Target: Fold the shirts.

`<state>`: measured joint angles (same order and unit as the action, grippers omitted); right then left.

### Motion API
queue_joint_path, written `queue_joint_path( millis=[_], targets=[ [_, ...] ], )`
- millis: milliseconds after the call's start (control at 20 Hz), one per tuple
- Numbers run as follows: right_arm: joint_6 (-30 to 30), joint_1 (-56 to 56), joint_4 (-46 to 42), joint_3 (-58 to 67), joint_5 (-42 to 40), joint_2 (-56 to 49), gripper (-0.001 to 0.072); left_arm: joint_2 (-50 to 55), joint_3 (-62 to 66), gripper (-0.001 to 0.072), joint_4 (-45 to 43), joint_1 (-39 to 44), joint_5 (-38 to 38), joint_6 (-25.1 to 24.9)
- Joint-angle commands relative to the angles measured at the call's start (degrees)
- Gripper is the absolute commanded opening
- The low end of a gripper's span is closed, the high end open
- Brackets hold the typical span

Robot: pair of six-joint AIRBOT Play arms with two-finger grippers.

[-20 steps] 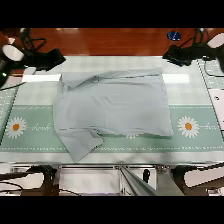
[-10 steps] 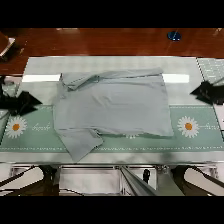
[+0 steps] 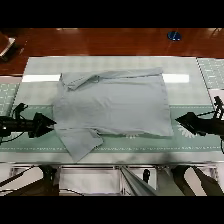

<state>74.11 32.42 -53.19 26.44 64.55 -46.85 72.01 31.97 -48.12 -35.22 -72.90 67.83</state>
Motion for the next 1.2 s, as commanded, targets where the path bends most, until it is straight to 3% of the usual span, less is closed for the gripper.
queue_joint_path(
  millis=[0, 50, 100, 150, 200, 350, 700, 1000, 1150],
  targets=[
    [0.5, 0.09, 0.04, -1.33, 0.83, 1.11, 0.0415, 1.88, -1.09, 0.0504, 0.37, 3.78, 3.13, 0.42],
    [1.11, 0.09, -0.26, -1.33, 0.66, 1.07, 0.0415, 2.12, -1.09, 0.0474, 0.63, 4.63, 3.65, 0.39],
    [1.95, 0.09, -1.36, -1.33, 0.24, 0.9, 0.0415, 2.36, -1.09, 0.0362, 0.83, 5.6, 4.02, 0.37],
    [2.95, 0.09, -3.34, -1.33, -0.02, 0.42, 0.0415, 2.45, -1.09, 0.0215, 0.83, 6.49, 4.52, 0.37],
    [4.26, 0.09, -5.95, -1.33, 0.02, -0.42, 0.0415, 2.45, -1.07, 0.002, 0.83, 6.99, 5.09, 0.35],
    [7.76, 0.09, -12.04, -1.33, 2.64, -5.09, 0.0415, 2.36, -1.07, 0.0023, 0.81, 7.15, 5.31, 0.11],
    [5.51, 0.09, -5.01, -1.33, 3.76, -14.64, 0.0414, 2.27, -1.07, 0.0023, 0.83, 7.17, 5.31, 0.11],
    [1.77, -4.96, 6.01, -0.79, -4.35, -21.51, 0.0397, 2.27, -1.07, 0.0023, 1.92, 7.17, 5.4, -1.27],
    [0.44, -11.96, 6.51, 4.31, -4.35, -22.45, 0.0023, 2.23, -0.11, 0.0023, 5.07, 7.15, 5.07, -1.4]
  ],
)
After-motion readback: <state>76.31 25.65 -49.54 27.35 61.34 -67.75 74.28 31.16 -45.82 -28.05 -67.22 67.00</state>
